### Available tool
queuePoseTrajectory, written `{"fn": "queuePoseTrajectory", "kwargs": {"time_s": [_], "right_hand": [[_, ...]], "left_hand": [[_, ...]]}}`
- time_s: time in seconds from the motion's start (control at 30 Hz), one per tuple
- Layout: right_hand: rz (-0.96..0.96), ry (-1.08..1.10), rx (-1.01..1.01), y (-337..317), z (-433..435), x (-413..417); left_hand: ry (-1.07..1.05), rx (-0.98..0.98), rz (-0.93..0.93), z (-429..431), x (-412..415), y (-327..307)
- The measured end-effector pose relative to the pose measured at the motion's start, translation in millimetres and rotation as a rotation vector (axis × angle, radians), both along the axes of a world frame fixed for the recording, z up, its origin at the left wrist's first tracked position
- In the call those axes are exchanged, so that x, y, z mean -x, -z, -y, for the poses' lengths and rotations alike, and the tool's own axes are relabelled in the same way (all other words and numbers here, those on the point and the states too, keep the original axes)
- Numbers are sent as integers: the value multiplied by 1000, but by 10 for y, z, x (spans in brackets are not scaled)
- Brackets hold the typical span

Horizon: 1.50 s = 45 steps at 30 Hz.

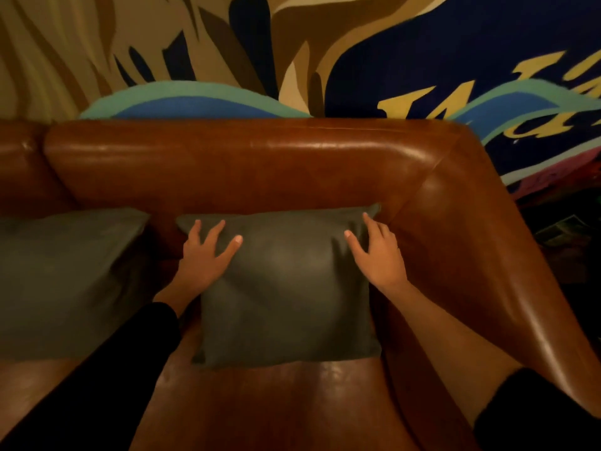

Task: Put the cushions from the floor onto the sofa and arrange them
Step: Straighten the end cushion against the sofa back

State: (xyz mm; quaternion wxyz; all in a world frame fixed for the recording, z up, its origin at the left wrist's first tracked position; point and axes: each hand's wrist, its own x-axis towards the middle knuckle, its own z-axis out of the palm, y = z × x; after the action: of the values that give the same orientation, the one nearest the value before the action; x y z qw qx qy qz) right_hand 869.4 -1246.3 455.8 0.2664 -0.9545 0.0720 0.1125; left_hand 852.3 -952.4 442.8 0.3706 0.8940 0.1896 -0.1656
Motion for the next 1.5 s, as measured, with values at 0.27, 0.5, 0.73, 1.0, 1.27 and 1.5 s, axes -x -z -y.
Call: {"fn": "queuePoseTrajectory", "kwargs": {"time_s": [0.27,0.5,0.73,1.0,1.27,1.5], "right_hand": [[-163,221,-278,459,24,-420],[-131,515,-524,707,-126,-736],[-19,693,-481,854,-154,-719],[169,871,-551,676,-37,-336],[390,930,-689,3,306,-256],[330,956,-670,230,372,-188]], "left_hand": [[-439,41,-48,164,-310,319],[-899,368,28,29,-616,529],[-730,-57,-13,200,-502,559],[-842,159,231,328,-73,306],[-800,433,574,496,-131,-183],[-551,368,317,542,-241,9]]}}
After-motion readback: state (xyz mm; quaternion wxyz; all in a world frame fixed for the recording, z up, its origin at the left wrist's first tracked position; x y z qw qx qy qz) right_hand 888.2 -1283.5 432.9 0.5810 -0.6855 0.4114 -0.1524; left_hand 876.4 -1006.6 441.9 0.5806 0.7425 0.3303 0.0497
